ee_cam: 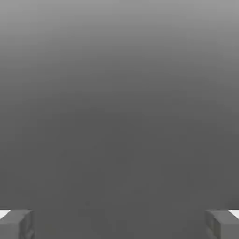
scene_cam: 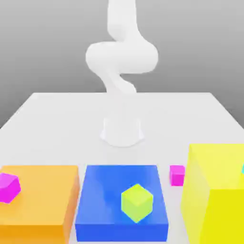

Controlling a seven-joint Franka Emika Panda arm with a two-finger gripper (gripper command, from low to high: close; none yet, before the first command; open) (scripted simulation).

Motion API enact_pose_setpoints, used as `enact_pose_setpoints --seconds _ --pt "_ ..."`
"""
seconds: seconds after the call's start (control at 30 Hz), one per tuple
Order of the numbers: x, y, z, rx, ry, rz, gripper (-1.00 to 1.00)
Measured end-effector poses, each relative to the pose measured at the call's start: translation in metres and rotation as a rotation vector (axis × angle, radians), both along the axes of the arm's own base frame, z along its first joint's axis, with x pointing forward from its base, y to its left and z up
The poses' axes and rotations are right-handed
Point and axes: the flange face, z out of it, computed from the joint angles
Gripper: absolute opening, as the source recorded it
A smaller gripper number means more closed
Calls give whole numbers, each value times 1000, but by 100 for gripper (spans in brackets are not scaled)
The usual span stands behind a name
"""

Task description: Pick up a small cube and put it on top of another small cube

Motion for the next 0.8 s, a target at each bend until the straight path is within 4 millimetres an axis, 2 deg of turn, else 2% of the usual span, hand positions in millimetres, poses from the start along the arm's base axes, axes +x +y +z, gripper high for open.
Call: enact_pose_setpoints --seconds 0.07,0.17,0.23,0.3,0.43,0.57,0.6,0.63,0.73,0.8 --pt "18 29 -35 -67 60 123 0" --pt "41 77 -105 -169 161 336 0" --pt "46 110 -155 -236 224 483 0" --pt "43 141 -205 -302 284 632 0" --pt "14 196 -305 -435 395 945 0" --pt "-43 234 -402 -570 499 1278 0" --pt "-60 238 -424 -601 523 1358 0" --pt "-68 232 -443 -612 544 1397 0" --pt "-77 191 -492 -601 600 1416 0" --pt "-78 161 -514 -579 625 1384 0"
